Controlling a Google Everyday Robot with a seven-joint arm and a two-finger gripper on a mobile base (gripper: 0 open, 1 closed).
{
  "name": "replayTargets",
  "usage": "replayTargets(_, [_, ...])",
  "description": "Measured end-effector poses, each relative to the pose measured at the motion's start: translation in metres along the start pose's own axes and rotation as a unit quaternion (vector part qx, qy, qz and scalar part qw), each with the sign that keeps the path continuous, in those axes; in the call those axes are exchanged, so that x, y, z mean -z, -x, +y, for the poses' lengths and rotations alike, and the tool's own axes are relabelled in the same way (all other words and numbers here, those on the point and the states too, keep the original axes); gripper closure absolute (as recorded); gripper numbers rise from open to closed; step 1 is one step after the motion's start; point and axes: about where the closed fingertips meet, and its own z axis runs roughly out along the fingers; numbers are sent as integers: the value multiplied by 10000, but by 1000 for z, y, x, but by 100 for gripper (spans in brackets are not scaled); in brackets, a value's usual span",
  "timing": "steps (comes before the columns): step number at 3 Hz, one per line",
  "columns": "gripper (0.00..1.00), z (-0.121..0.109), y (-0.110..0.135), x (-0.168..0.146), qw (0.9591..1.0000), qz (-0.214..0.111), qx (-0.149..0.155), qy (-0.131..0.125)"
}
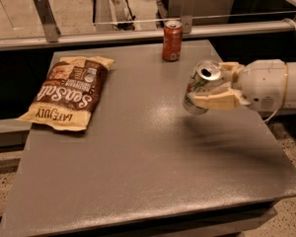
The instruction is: Move 7up can near brown chip bag
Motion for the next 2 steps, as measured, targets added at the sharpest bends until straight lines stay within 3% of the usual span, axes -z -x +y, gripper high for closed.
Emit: replayTargets(2, [100,-10,20,-94,9974,-583,-142,394])
